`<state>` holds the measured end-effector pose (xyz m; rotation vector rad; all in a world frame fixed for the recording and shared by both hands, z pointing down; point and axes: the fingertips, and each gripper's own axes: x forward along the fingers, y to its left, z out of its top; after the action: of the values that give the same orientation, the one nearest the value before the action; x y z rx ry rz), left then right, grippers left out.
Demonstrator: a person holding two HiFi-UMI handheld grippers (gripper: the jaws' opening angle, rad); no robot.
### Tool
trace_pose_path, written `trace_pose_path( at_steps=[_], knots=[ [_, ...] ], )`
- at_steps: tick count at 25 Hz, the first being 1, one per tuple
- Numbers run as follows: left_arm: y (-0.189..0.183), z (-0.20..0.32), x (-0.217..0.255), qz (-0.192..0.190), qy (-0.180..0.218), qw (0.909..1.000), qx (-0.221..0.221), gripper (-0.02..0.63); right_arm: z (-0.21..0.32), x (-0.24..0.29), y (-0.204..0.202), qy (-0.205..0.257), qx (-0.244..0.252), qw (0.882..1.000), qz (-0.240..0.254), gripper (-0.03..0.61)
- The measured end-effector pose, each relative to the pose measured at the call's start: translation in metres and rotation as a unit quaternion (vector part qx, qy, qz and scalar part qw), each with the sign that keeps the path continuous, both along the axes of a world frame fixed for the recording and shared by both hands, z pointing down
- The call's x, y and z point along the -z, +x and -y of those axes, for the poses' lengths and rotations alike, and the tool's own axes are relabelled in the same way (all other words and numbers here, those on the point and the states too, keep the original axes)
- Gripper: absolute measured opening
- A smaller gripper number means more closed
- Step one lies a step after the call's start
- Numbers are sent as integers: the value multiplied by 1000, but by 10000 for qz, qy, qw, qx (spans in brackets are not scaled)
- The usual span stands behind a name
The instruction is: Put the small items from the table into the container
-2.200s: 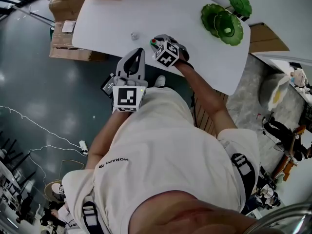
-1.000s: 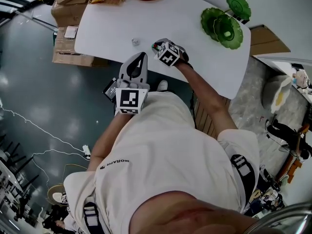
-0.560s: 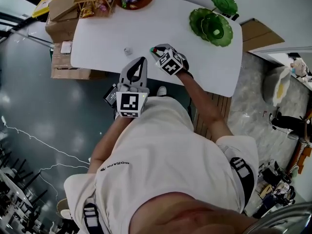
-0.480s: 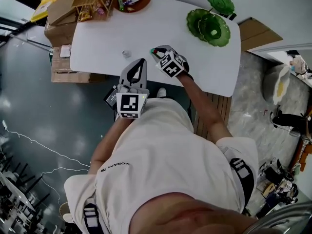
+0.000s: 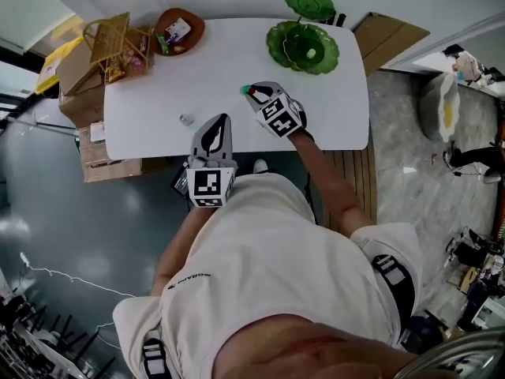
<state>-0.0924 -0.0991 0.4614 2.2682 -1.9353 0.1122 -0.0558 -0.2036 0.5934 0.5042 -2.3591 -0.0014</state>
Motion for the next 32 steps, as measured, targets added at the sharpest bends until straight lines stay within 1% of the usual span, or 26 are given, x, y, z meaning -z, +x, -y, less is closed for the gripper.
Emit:
trace_pose_path(
  at_steps=[3, 8, 18, 24, 32],
  knots=[
    [9, 4, 2, 6, -25, 9999, -120, 3, 13, 10, 17, 43, -266, 9996, 113, 91],
    [22, 11, 7, 57, 56, 9995, -305, 3, 32, 27, 44, 102, -735, 9967, 324, 91],
    [41, 21, 9, 78, 76, 9985, -528, 3, 63, 51, 85, 364, -1169, 9916, 424, 91],
    [52, 26, 11, 87, 114, 9977, -664, 3, 79, 66, 107, 438, -1584, 9840, 686, 91],
    [69, 31, 12, 114, 143, 9963, -841, 3, 96, 70, 140, 409, -2095, 9740, 753, 91]
  ],
)
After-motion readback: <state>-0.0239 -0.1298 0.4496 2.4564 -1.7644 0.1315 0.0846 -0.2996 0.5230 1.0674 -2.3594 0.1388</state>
